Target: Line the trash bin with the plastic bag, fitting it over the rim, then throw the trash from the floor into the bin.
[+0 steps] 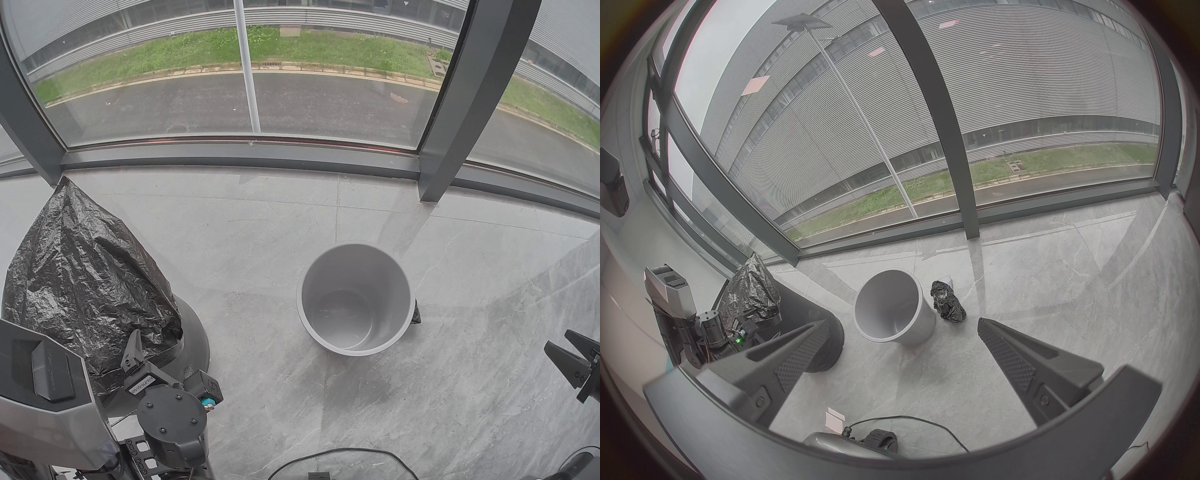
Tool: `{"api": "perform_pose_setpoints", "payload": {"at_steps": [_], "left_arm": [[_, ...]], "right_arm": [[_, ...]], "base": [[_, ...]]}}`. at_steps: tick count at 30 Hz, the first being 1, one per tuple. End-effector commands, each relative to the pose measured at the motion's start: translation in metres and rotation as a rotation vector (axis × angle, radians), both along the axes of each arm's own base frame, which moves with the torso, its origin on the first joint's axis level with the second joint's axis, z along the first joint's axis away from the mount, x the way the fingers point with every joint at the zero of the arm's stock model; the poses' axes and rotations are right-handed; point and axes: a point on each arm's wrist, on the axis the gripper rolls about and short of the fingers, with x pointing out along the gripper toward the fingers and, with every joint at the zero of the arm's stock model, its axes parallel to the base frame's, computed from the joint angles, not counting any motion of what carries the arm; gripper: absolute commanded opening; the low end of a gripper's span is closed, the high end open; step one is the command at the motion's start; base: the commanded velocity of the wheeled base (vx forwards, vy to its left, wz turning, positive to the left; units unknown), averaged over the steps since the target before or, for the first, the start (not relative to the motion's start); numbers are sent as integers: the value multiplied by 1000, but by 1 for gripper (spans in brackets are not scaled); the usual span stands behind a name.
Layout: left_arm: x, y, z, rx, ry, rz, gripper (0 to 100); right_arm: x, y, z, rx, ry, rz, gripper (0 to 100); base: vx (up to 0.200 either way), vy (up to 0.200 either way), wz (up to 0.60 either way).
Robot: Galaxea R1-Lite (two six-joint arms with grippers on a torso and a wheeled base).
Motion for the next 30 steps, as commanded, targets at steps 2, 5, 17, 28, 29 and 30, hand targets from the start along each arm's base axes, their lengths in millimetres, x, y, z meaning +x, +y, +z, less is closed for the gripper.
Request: {"api": "perform_pose_setpoints", "payload": {"at_steps": [2,5,17,28,29,30], "left_arm": [[1,1,2,-6,-5,6,0],[0,1,2,-7,-6,5,0],[-4,-1,11,-30,-29,-4,0],[-14,0,11,-28,-25,-32,0],[-15,0,10,-25,-21,-37,0],[-16,0,10,-25,-21,-43,0]], "right_arm": [[0,0,0,3,0,1,100],[0,0,0,3,0,1,100],[0,0,0,4,4,0,100],[0,0,-1,4,5,3,100],[0,0,-1,4,5,3,100],[0,0,-1,4,7,3,100]], "base": [[0,0,0],[0,0,0],[0,0,0],[0,0,0],[0,0,0],[0,0,0]]}}
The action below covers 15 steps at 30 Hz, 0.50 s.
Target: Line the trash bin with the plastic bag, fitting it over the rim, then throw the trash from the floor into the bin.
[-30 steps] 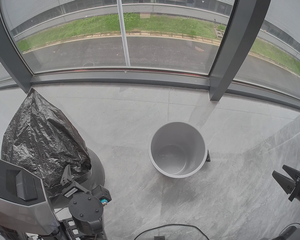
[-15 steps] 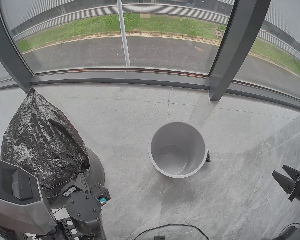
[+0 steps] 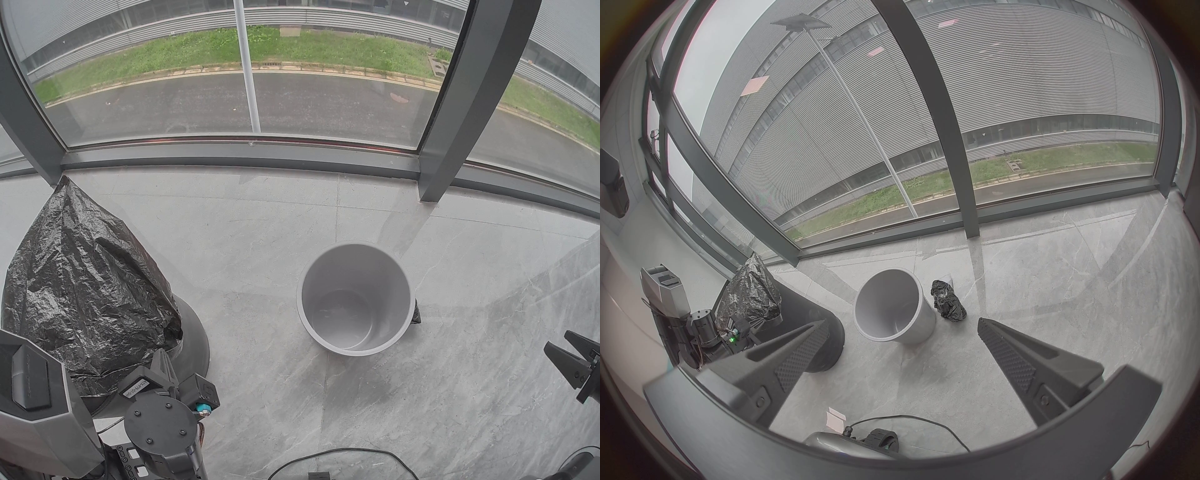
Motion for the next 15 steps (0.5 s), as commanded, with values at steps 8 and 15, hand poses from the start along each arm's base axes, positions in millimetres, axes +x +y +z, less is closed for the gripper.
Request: {"api": "perform_pose_setpoints", "payload": {"at_steps": [8,15], "left_arm": [[-4,2,-8,37,27,-9,0],[-7,0,-5,26,19,-22,0]], "right_arm": [[1,0,-1,0,6,2,100],[2,0,-1,0,12,2,100]], "base": [[0,0,0],[0,0,0]]}}
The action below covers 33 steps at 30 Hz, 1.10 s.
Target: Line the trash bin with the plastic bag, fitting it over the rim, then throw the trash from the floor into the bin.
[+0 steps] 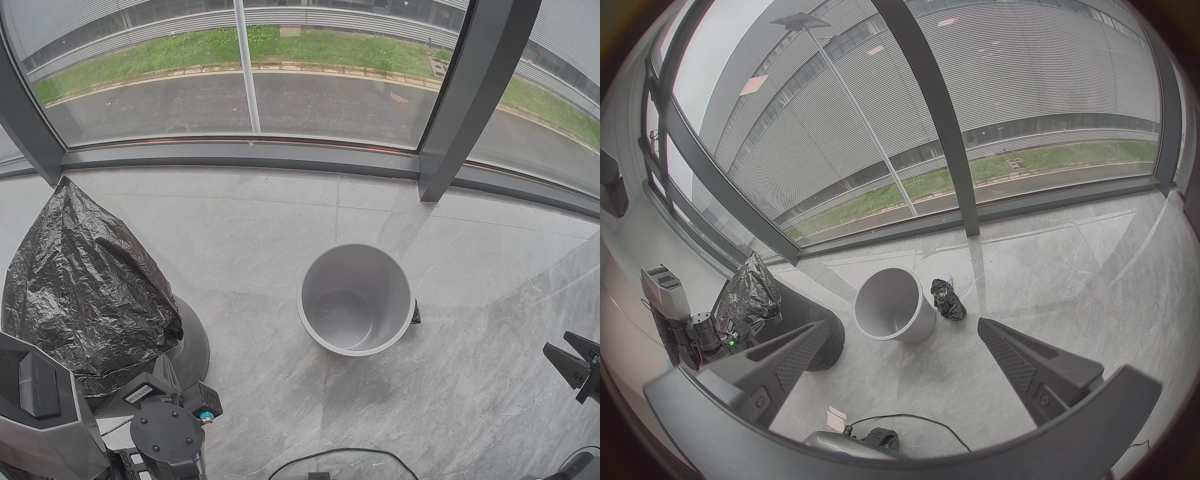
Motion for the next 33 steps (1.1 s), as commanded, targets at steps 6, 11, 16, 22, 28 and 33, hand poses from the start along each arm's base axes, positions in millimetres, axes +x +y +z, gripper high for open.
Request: {"api": "perform_pose_setpoints", "payload": {"at_steps": [6,11,16,22,28,33], "left_arm": [[-2,2,3,-6,-4,-2,0],[-2,0,2,-11,-7,-6,0],[-1,-1,2,-14,-8,-6,0],[-1,0,3,-15,-9,-4,0],[-1,0,3,-17,-10,-4,0],[-1,0,3,-18,-11,-4,0]], "right_arm": [[0,0,0,0,2,1,100],[0,0,0,0,-1,-1,100],[0,0,0,0,1,-1,100],[-1,0,0,-1,-3,-1,100],[-1,0,0,0,-1,-1,100],[-1,0,-1,0,-1,-1,100]], "base": [[0,0,0],[0,0,0],[0,0,0],[0,0,0],[0,0,0],[0,0,0]]}}
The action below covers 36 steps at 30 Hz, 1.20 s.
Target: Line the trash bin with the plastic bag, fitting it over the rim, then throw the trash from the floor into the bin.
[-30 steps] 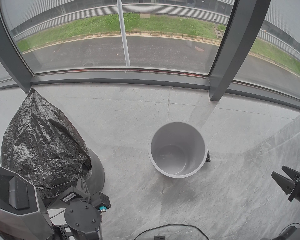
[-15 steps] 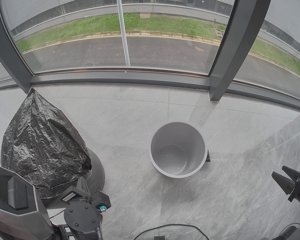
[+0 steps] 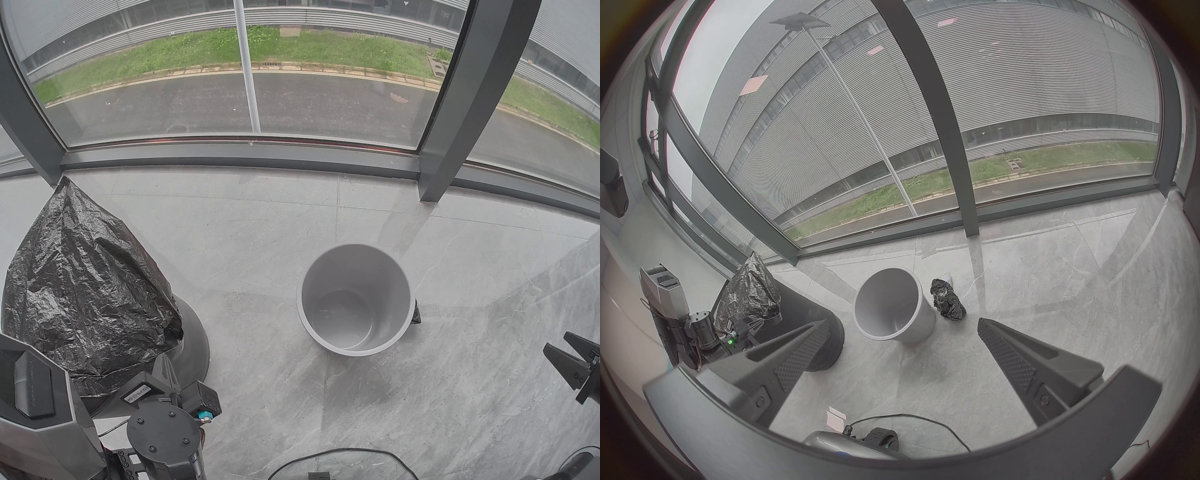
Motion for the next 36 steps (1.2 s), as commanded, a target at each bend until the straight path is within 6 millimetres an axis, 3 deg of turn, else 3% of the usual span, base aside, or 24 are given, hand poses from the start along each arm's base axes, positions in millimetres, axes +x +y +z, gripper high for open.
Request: {"api": "perform_pose_setpoints", "payload": {"at_steps": [1,22,23,36], "left_arm": [[0,0,0,-2,-1,0,0],[-3,4,-5,7,14,-4,0],[-4,5,-6,15,20,-4,100],[-5,-2,-13,47,37,-28,100]], "right_arm": [[0,0,0,-1,-1,1,100],[0,0,-1,0,3,1,100],[0,0,-2,-1,4,1,100],[1,0,-3,0,19,1,100]], "base": [[0,0,0],[0,0,0],[0,0,0],[0,0,0]]}}
